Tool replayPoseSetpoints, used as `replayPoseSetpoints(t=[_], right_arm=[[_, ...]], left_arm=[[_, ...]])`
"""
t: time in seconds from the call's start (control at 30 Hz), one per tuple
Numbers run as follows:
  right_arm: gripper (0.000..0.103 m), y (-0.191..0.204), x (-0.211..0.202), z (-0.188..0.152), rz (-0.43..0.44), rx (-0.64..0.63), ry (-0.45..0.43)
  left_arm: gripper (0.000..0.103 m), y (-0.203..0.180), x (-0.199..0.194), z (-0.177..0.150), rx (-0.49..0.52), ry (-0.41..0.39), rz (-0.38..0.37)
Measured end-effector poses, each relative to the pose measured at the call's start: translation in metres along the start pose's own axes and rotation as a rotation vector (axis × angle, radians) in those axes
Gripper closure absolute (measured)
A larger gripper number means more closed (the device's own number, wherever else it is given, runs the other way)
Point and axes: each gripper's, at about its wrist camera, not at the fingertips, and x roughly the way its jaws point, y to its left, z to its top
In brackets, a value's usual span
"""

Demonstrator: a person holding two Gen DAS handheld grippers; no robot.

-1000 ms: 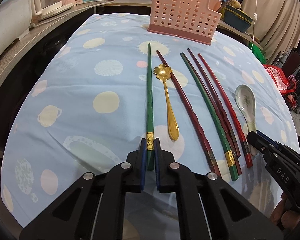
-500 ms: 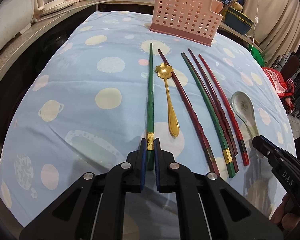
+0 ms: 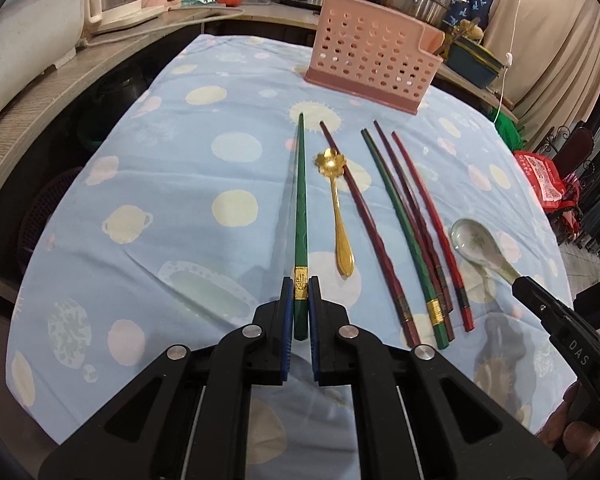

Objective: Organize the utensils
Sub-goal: 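Lift the green chopstick and white spoon and carry both over the pink basket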

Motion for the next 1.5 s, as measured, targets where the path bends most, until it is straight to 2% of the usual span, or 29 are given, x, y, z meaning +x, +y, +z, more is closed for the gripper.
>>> replayPoseSetpoints(t=[0.3,0.73,1.03,1.5], right_arm=[[0.096,-0.001,-0.025,0.02,0.014,0.008,-0.069],[0.096,0.005,-0.038,0.048,0.035,-0.009,-0.118],[0.096,0.008,-0.051,0.098,0.038,-0.021,-0.197],[0.096,0.022,-0.042,0.172,0.032,-0.073,-0.264]], left_arm=[[0.096,-0.003,-0.032,0.021,-0.003,-0.061,-0.022],[0.096,-0.011,-0.064,0.06,0.02,-0.136,-0.037],[0.096,-0.026,-0.095,0.117,0.064,-0.252,-0.036],[0.096,-0.052,-0.124,0.219,0.097,-0.429,-0.047]])
